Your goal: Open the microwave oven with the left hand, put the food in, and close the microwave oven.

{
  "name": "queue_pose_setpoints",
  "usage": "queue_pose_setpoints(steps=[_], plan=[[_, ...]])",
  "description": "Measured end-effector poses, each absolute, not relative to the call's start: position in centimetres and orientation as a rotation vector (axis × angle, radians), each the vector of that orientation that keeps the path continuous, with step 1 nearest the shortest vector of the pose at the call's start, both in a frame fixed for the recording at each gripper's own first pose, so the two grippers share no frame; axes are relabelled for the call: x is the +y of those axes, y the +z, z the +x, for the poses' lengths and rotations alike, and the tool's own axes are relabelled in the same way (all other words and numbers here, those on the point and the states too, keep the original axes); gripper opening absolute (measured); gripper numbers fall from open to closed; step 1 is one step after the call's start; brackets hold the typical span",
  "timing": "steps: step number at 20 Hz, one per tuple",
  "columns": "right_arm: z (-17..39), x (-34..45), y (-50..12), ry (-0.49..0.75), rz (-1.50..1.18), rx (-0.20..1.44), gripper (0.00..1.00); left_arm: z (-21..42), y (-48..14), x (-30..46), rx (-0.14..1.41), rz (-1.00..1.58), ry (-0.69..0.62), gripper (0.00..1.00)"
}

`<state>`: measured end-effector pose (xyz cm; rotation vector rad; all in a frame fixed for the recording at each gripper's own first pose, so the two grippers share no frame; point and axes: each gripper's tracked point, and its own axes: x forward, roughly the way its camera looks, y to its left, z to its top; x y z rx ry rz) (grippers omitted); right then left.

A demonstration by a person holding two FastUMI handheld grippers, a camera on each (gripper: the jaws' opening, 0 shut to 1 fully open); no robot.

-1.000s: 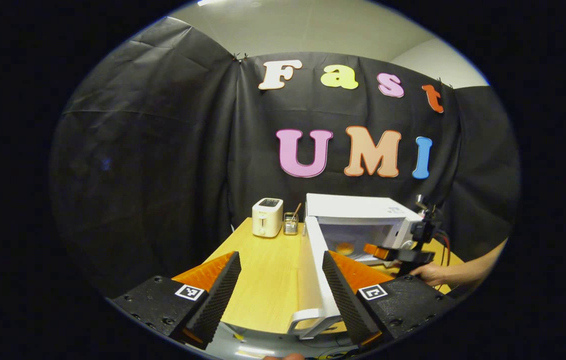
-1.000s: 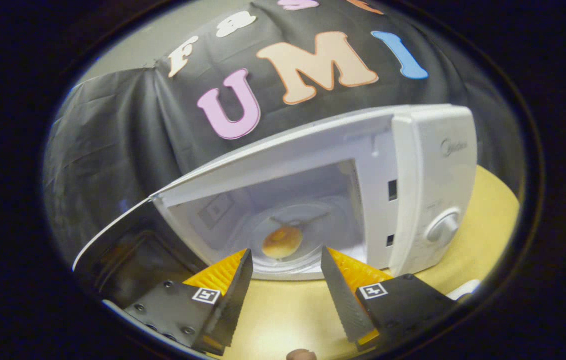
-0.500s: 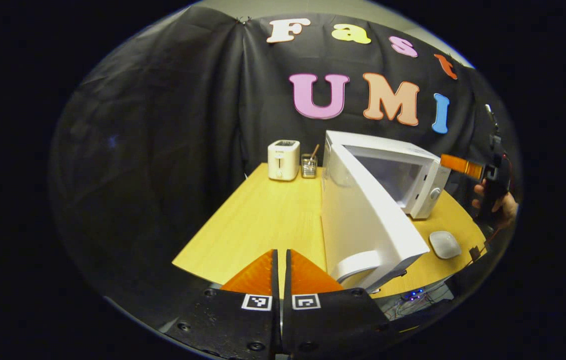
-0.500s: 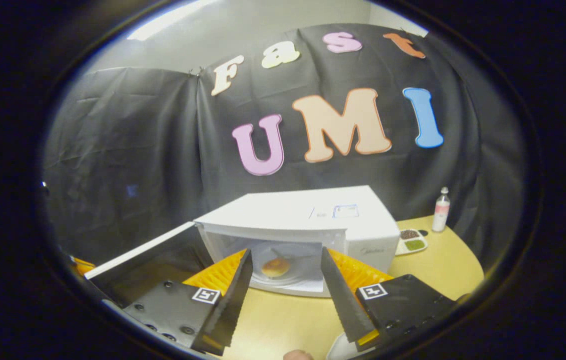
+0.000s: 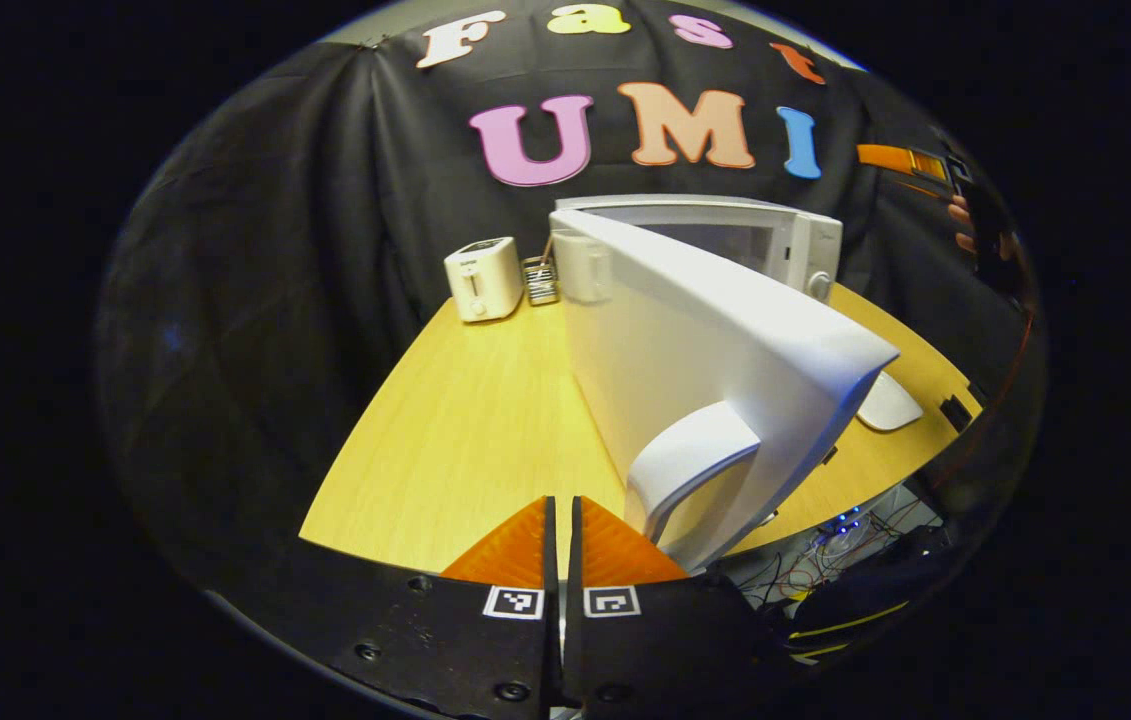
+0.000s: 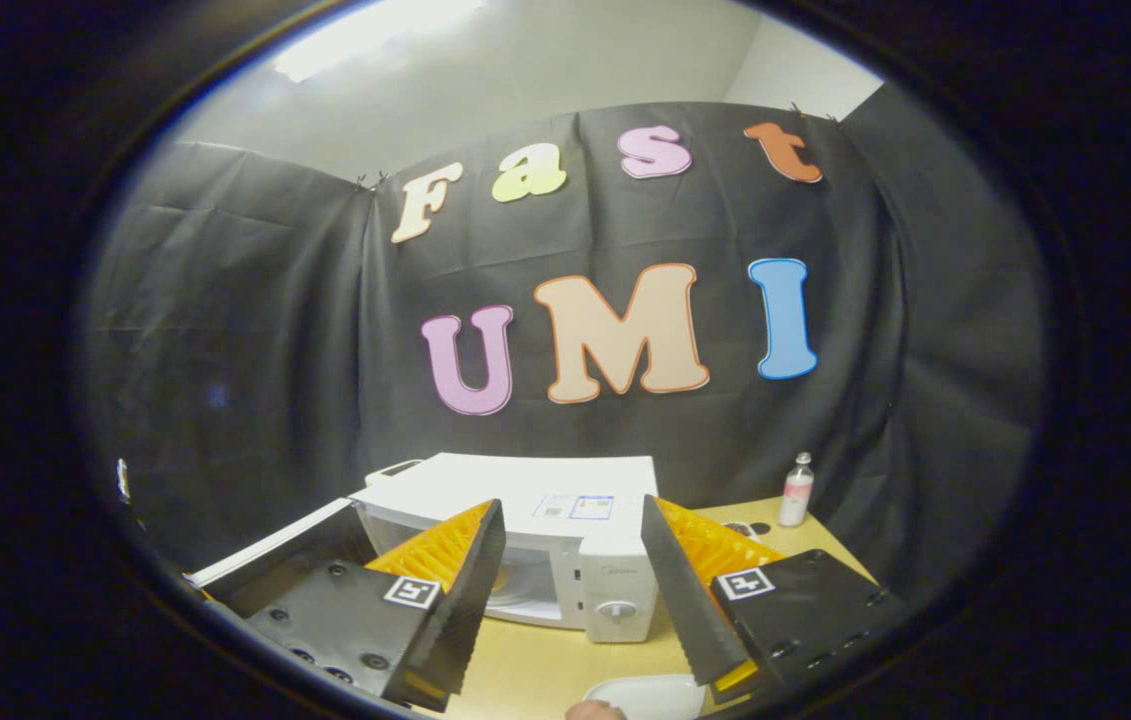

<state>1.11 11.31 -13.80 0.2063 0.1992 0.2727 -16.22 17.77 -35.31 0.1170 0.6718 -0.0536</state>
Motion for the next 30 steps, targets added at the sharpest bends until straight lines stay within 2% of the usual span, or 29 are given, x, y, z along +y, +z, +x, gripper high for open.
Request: queue_pose_setpoints(steps=[1,13,14,17,19,23,30], plan=[[1.1,10.5,-13.5,0.26,0.197,0.19,0.84,-15.5,-35.2,16.2,0.661,0.133,-0.091,0.0],[-1.9,0.8,-10.8,0.085,0.13,0.167,0.84,-6.5,-34.7,2.7,0.583,0.252,-0.406,0.01],[-2.2,-0.2,-10.7,0.063,0.123,0.167,0.75,-5.9,-34.9,2.2,0.582,0.261,-0.425,0.0],[-3.2,-2.4,-10.2,0.01,0.14,0.168,0.75,-4.2,-34.9,0.3,0.581,0.289,-0.477,0.0],[-3.9,-3.3,-9.9,-0.014,0.144,0.162,0.75,-3.4,-34.9,-0.5,0.578,0.312,-0.502,0.02],[-4.7,-4.2,-9.7,-0.034,0.129,0.166,0.75,-1.0,-34.5,-2.2,0.585,0.315,-0.531,0.0],[-4.5,-4.1,-8.4,-0.016,0.159,0.156,0.75,3.9,-34.0,-3.8,0.598,0.262,-0.504,0.0]])
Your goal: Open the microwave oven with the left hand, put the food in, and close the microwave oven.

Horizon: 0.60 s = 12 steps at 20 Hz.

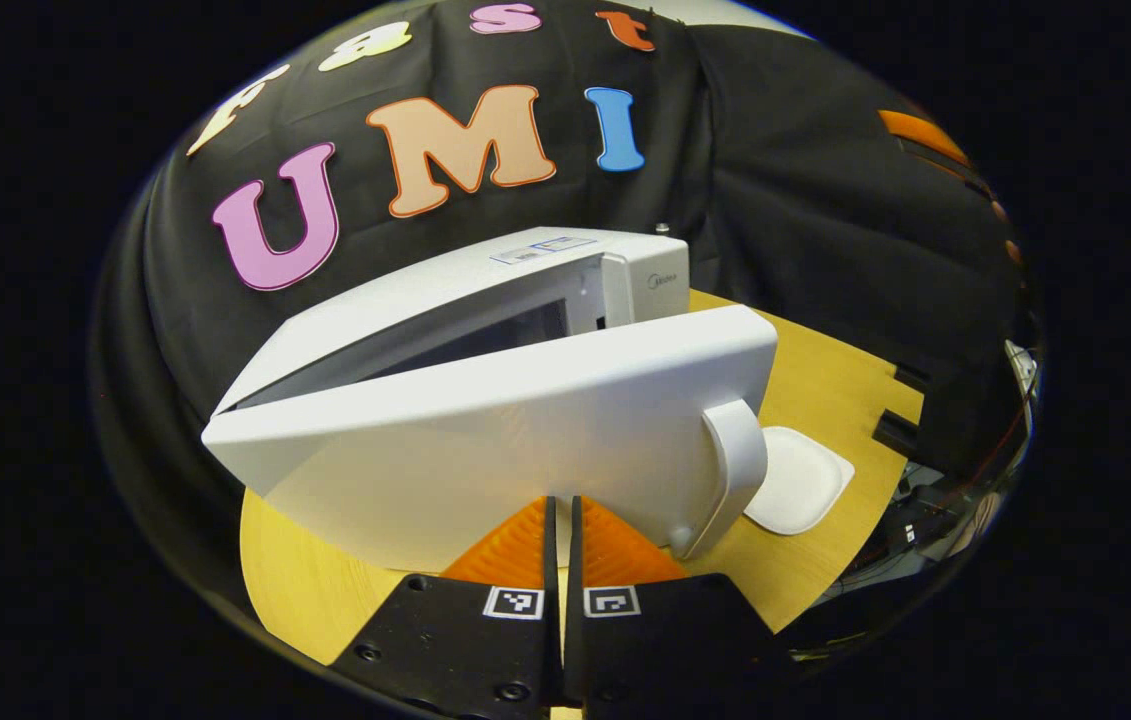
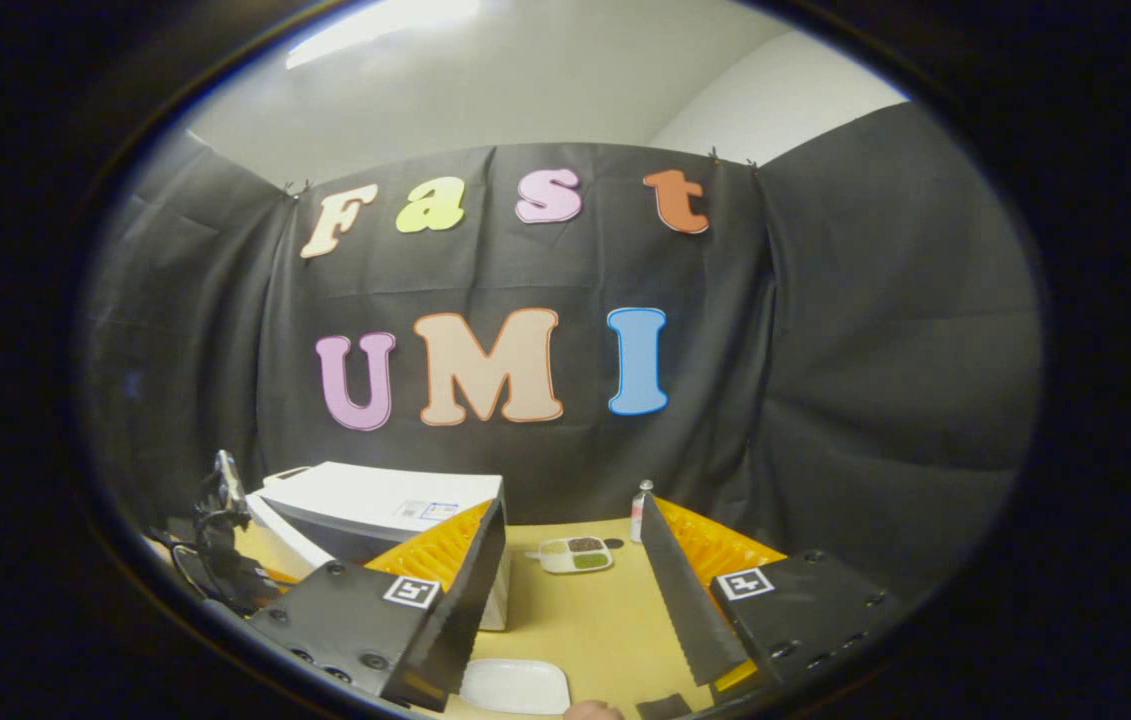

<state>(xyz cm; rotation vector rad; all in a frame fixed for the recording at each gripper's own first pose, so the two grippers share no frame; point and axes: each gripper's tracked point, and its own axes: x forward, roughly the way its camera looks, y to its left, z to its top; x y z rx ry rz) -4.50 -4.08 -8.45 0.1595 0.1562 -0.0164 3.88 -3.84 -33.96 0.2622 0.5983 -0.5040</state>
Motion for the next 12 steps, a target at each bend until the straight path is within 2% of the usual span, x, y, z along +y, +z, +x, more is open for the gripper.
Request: queue_pose_setpoints(steps=[12], plan=[[-3.5,-5.0,-8.1,0.044,0.185,0.157,0.75,10.5,-34.5,-7.0,0.619,0.21,-0.41,0.0]])
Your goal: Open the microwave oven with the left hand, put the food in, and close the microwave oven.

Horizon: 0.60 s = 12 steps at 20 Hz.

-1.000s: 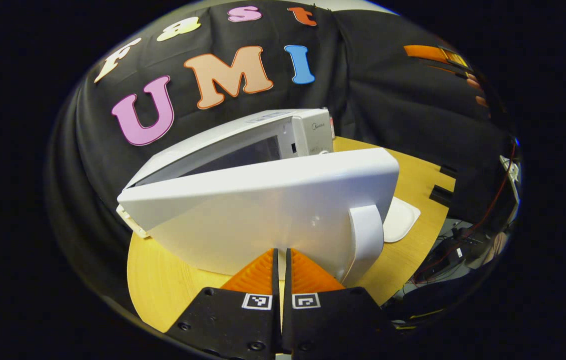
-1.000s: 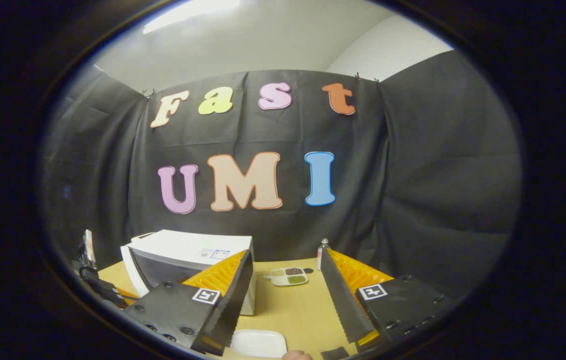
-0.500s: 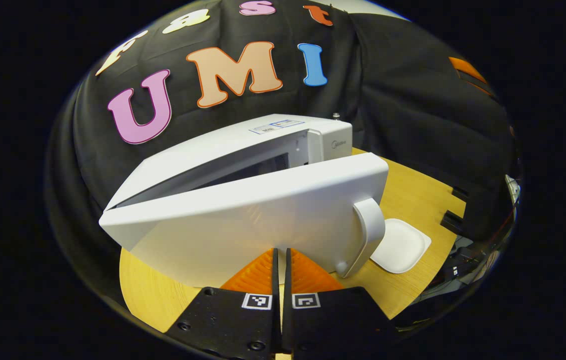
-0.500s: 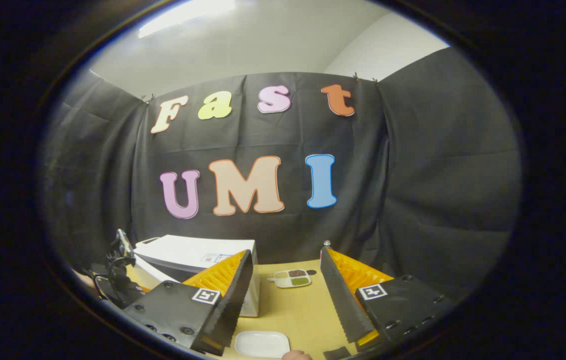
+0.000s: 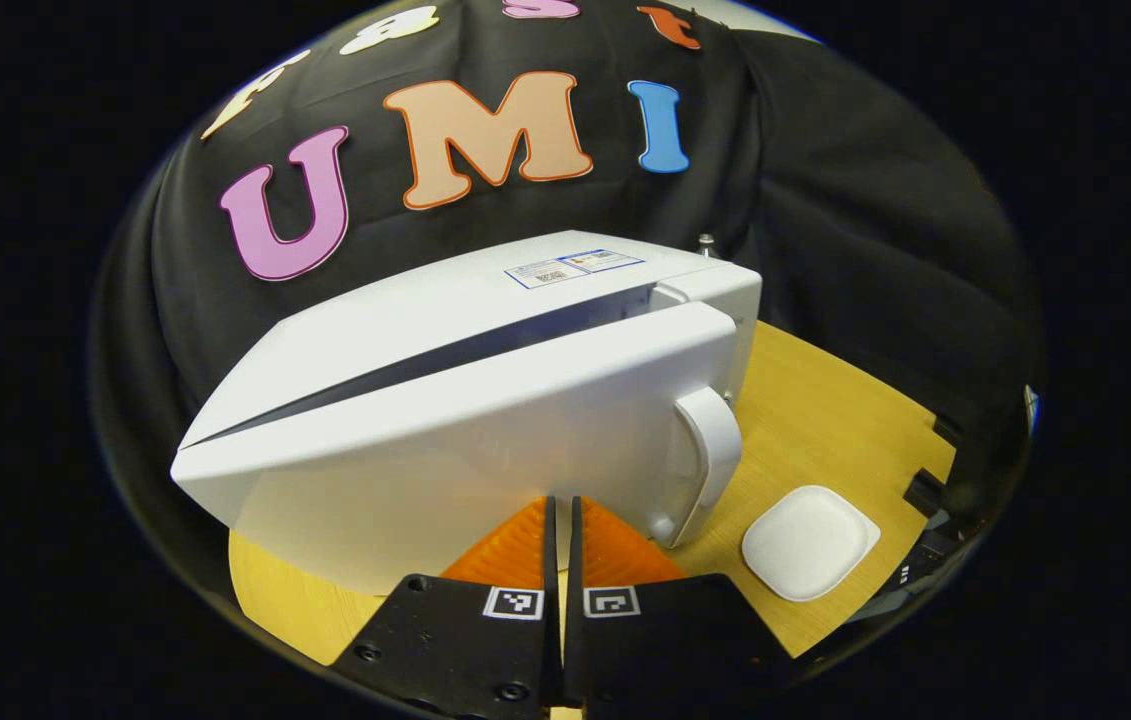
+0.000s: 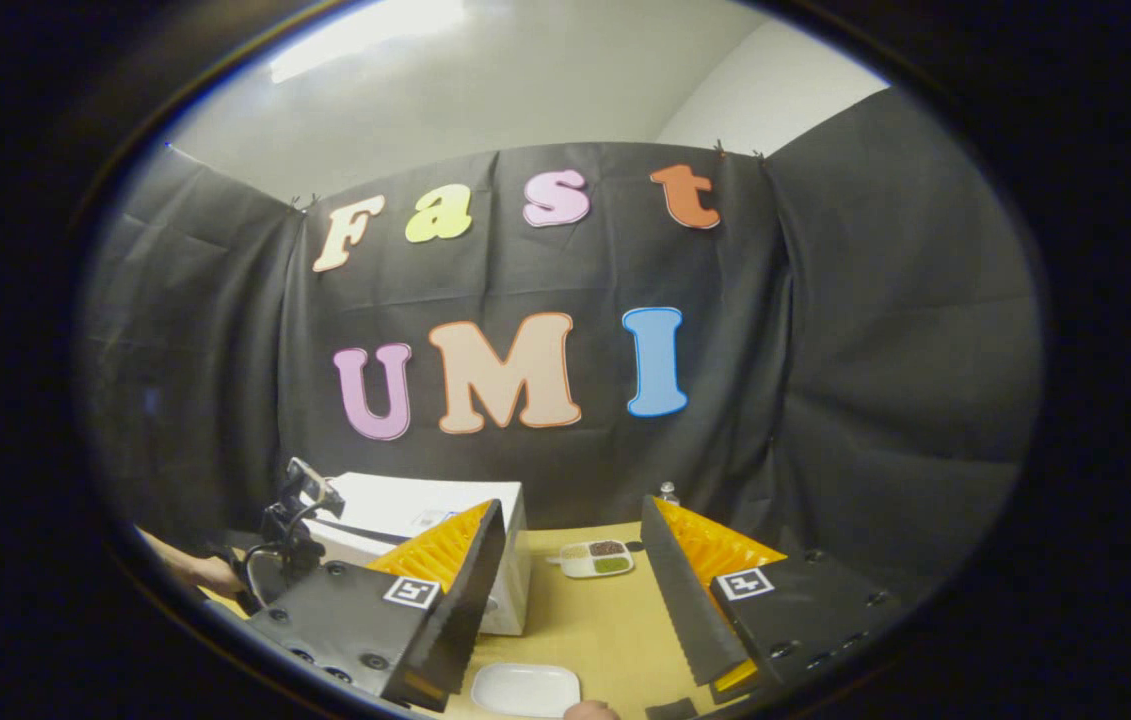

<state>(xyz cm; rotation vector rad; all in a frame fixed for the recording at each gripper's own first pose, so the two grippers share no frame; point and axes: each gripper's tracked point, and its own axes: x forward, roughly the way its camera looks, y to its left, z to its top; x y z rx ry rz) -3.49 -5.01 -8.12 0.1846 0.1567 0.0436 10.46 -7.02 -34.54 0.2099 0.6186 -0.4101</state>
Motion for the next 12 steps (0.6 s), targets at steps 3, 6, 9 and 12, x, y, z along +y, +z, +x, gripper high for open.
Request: queue_pose_setpoints(steps=[3,6,9,12], plan=[[-3.2,-6.3,-8.2,0.037,0.164,0.155,0.75,11.3,-35.8,-7.7,0.653,0.193,-0.387,0.0],[-3.0,-7.2,-8.1,0.038,0.157,0.15,0.75,11.3,-36.8,-8.9,0.68,0.162,-0.38,0.01],[-2.6,-7.7,-8.0,0.043,0.15,0.143,0.75,11.4,-36.7,-9.1,0.673,0.155,-0.36,0.0],[-2.2,-7.7,-8.2,0.054,0.155,0.145,0.75,12.0,-36.7,-8.4,0.674,0.131,-0.301,0.01]])
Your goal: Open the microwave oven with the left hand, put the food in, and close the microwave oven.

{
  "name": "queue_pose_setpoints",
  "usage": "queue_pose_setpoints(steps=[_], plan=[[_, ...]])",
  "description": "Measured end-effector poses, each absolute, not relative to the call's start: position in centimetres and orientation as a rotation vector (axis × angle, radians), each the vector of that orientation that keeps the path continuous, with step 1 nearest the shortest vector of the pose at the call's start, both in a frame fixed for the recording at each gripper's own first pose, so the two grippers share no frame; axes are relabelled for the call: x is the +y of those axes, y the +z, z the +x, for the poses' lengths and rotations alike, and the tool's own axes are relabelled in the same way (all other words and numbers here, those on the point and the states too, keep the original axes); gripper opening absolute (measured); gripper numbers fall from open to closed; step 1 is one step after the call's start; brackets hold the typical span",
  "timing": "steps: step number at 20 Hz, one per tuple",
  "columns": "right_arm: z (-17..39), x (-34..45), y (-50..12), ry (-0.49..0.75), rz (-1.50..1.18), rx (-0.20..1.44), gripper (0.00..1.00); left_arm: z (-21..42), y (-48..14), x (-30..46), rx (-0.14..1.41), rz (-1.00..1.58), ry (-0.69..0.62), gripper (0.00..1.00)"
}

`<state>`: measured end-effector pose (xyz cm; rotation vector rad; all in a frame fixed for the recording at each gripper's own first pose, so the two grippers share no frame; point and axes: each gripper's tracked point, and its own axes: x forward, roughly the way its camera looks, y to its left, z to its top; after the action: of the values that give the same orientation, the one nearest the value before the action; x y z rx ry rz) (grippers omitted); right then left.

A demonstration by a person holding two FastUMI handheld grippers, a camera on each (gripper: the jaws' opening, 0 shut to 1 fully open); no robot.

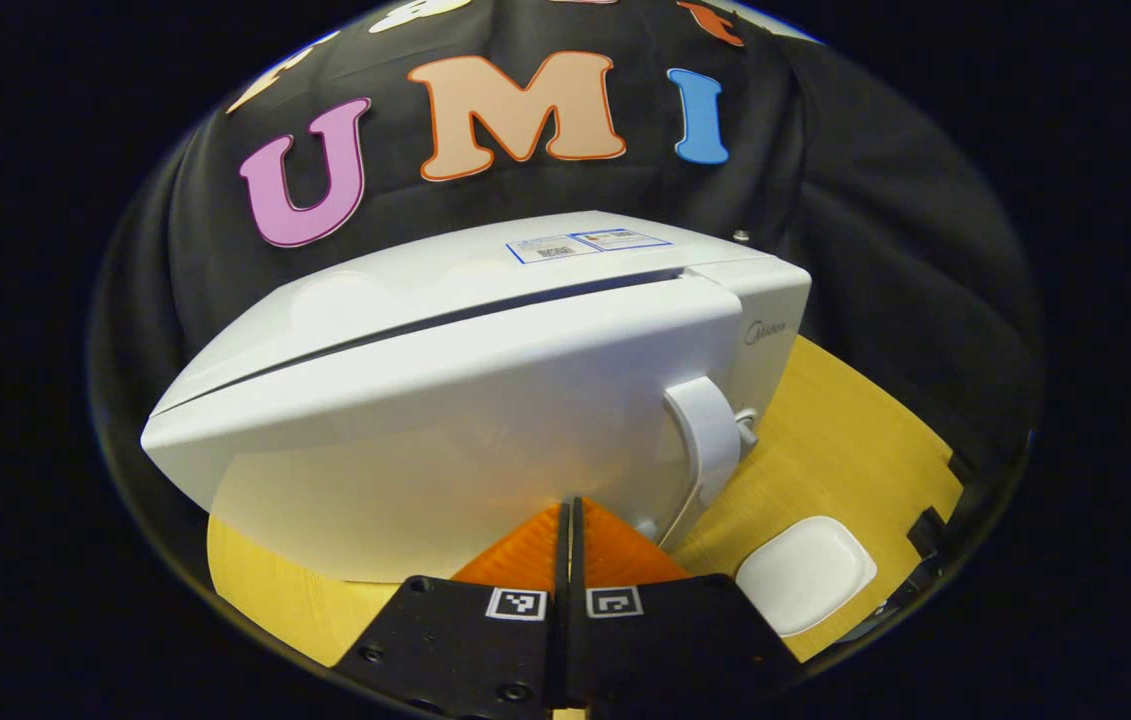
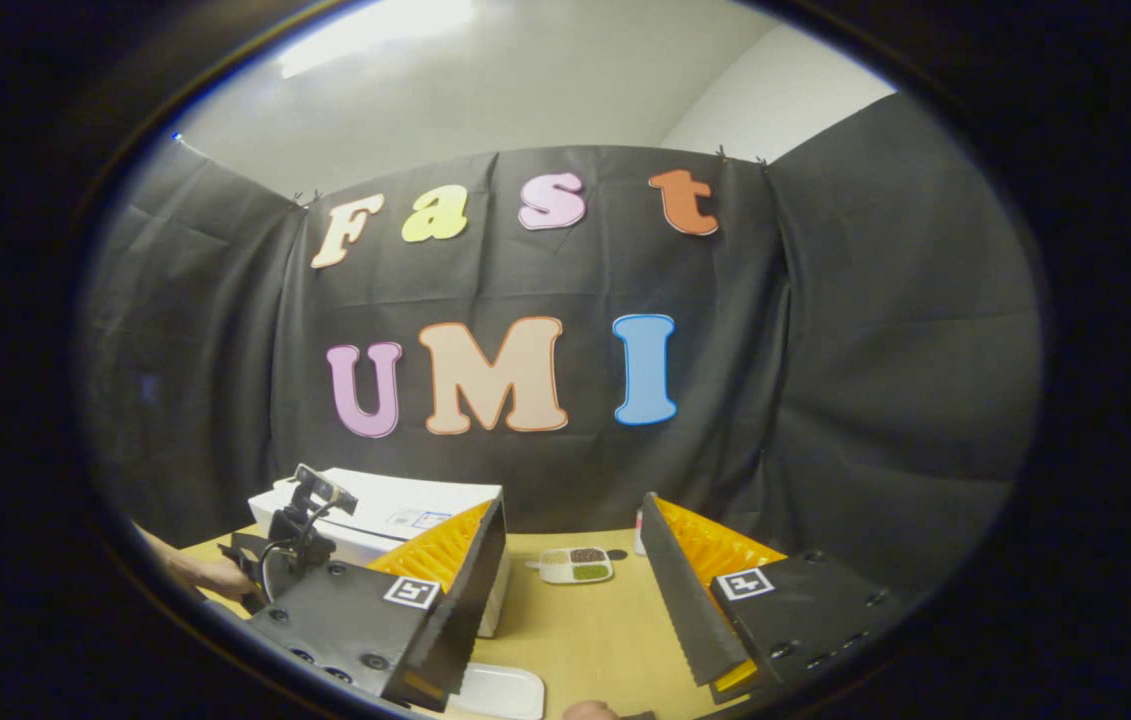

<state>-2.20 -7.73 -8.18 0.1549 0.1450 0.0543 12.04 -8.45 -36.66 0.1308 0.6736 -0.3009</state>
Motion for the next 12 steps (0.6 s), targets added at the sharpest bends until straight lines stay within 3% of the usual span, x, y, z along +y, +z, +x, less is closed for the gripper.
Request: queue_pose_setpoints(steps=[5,7,12], plan=[[-1.8,-7.8,-7.9,0.074,0.146,0.136,0.75,13.2,-36.4,-9.0,0.64,0.109,-0.272,0.0],[-1.8,-7.8,-8.0,0.083,0.142,0.137,0.75,12.4,-37.2,-10.1,0.701,0.031,-0.257,0.01],[-2.0,-7.7,-8.3,0.091,0.124,0.142,0.75,12.6,-37.5,-10.2,0.674,0.108,-0.26,0.01]])
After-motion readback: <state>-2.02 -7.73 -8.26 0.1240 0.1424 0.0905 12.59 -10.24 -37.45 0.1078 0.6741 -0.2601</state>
